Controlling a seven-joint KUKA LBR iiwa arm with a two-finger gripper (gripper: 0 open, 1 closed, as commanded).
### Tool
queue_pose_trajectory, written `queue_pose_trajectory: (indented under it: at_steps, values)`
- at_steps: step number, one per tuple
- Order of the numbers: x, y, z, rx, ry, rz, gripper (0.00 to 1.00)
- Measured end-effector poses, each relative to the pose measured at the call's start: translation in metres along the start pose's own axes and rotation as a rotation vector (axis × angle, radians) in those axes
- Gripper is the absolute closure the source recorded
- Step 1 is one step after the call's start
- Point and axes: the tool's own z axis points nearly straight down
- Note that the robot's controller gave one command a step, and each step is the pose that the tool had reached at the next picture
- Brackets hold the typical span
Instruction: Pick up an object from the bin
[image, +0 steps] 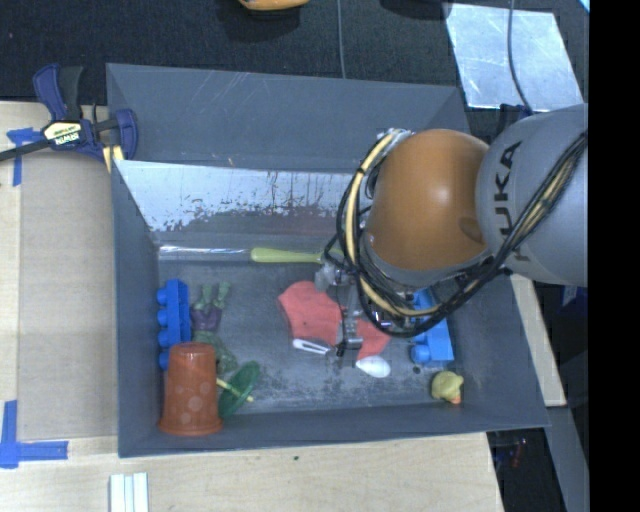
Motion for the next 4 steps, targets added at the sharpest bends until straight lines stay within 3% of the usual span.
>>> queue_pose_trajectory:
  at_steps: [1,2,3,4]
  values:
    - [-0.002,0.0,-0.004,-0.001,-0.007,0.001,0.0]
    - [-0.025,-0.029,-0.01,0.0,-0.01,-0.067,0.0]
    - [-0.025,-0.023,0.045,-0.002,-0.016,0.002,0.0]
    - [0.0,0.054,0.094,0.0,-0.02,0.091,0.0]
